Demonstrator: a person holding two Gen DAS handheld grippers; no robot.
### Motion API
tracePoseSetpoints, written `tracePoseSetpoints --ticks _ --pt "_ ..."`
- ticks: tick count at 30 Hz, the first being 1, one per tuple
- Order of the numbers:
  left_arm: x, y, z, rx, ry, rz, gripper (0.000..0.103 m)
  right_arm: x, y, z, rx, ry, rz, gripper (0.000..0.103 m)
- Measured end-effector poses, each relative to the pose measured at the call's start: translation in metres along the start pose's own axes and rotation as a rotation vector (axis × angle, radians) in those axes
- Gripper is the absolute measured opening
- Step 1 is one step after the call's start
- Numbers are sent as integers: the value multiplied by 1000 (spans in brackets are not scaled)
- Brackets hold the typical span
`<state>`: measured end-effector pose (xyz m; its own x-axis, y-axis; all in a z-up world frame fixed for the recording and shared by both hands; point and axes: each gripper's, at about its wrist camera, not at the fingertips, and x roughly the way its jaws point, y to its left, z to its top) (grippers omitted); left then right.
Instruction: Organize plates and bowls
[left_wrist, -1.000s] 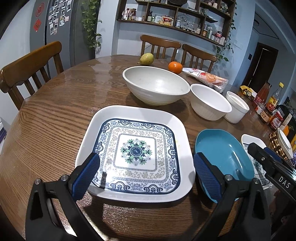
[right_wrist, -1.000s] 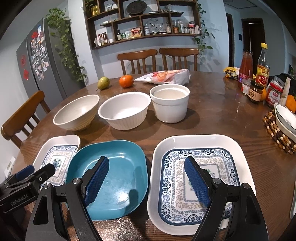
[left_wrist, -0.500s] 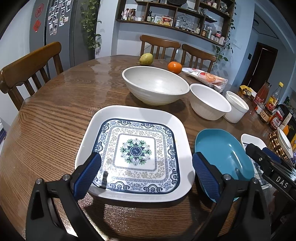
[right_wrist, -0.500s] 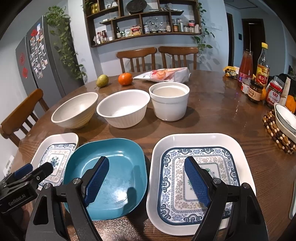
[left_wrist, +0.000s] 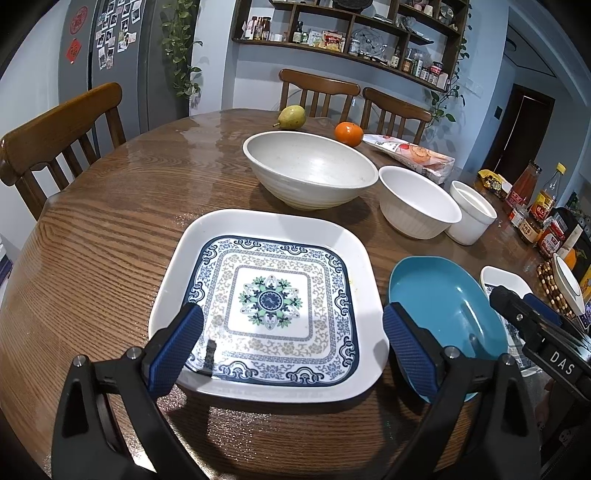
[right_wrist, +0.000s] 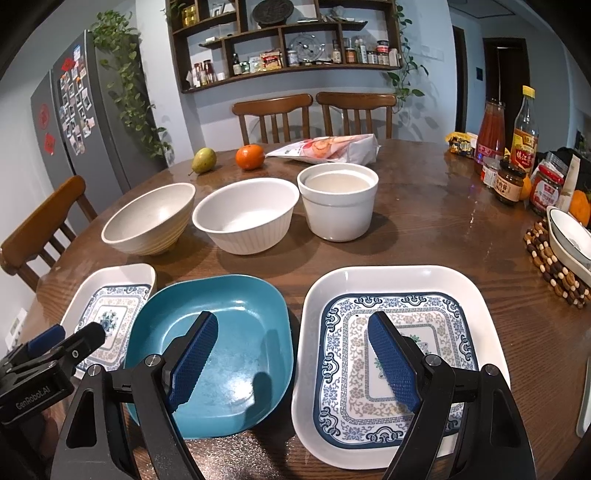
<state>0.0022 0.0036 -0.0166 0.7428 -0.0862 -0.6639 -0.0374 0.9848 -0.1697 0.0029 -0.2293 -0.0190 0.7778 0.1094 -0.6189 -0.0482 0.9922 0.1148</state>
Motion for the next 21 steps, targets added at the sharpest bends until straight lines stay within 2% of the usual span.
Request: tracePoseSetpoints --ticks 4,9,14,18,21 --pt "2 0 0 -4 11 -15 90 0 -1 0 4 -2 4 84" --pt "4 0 1 -29 41 -71 79 -2 -6 2 25 -15 12 84" --pt "-4 -8 4 -33 33 -125 78 0 -15 6 62 -9 17 84" --pt "-8 -22 1 -8 69 -197 74 -1 -22 10 99 -2 88 84" --pt "-10 -30 -1 8 88 -211 73 -3 -21 13 89 -7 103 84"
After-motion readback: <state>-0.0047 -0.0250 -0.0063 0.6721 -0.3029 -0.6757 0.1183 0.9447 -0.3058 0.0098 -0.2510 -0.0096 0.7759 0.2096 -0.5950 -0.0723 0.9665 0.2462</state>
